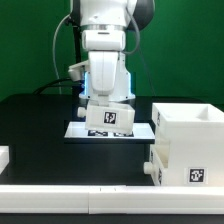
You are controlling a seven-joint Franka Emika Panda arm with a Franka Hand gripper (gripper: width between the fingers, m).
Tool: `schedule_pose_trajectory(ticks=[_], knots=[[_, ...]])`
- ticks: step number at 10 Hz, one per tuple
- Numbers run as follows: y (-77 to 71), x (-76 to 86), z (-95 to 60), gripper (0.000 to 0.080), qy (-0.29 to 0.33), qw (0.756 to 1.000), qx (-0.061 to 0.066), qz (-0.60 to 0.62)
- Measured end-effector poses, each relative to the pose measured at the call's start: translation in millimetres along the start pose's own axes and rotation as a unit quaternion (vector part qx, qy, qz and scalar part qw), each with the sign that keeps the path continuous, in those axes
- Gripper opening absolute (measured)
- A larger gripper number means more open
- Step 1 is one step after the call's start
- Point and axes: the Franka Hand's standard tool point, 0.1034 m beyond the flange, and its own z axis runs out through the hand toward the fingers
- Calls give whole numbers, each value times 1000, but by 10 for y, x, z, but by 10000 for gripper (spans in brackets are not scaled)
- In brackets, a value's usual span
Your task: Assemble drawer
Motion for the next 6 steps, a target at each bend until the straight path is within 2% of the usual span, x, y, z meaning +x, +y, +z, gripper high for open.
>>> schedule_pose_trajectory(ticks=[1,4,5,6], knots=[[51,70,-20,38,0,1000,-4,-10],[25,48,2,38,0,1000,0,-8],[29,46,4,38,-2,1000,5,-7],[94,47,-5,38,-16,999,29,-5]])
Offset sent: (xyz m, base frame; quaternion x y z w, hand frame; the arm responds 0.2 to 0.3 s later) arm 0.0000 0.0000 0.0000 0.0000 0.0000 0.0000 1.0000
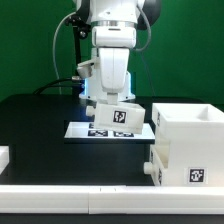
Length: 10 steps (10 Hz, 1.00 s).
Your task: Assemble drawer
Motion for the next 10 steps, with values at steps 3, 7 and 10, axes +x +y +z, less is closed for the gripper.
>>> schedule_pose_trajectory(ticks=[3,7,10], knots=[[392,73,-9,38,-21,999,37,6],[577,12,3,38,-10,999,39,-33],[566,16,12,38,-10,999,41,-29]])
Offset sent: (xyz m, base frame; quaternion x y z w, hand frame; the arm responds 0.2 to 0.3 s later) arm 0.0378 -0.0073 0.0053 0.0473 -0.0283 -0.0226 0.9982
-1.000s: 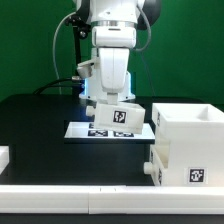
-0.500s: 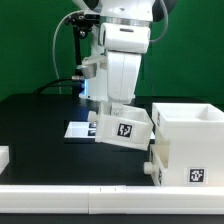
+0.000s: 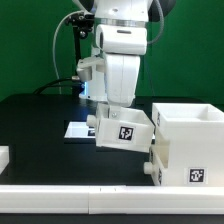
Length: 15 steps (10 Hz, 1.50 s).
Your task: Assemble drawer
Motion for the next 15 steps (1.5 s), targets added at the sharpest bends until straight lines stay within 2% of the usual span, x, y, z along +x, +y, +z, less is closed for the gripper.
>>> schedule_pose_trajectory(ticks=[1,2,4,6,9,13,15], knots=[[-3,3,-2,38,-1,1000,4,4],[57,10,-47,38,-10,999,21,23],[299,43,-113,38,-14,999,26,22],[379,72,-144,38,-13,999,24,20],[356,93,-93,38,-11,999,26,17],[320,112,9,38,-8,999,35,17],[323,119,9,38,-8,999,35,17]])
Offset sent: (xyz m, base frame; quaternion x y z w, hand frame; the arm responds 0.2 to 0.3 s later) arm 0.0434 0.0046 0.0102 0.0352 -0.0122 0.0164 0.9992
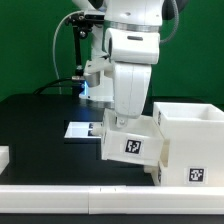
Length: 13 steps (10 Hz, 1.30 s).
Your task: Assemble drawer
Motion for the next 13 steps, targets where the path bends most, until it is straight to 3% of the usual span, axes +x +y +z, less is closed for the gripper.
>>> schedule_pose_trajectory(ticks=[4,8,13], knots=[[24,76,-77,38,-1,1000,-6,-3],[12,67,-50,38,0,1000,-5,-3],[31,76,-62,38,4,1000,-18,-7]])
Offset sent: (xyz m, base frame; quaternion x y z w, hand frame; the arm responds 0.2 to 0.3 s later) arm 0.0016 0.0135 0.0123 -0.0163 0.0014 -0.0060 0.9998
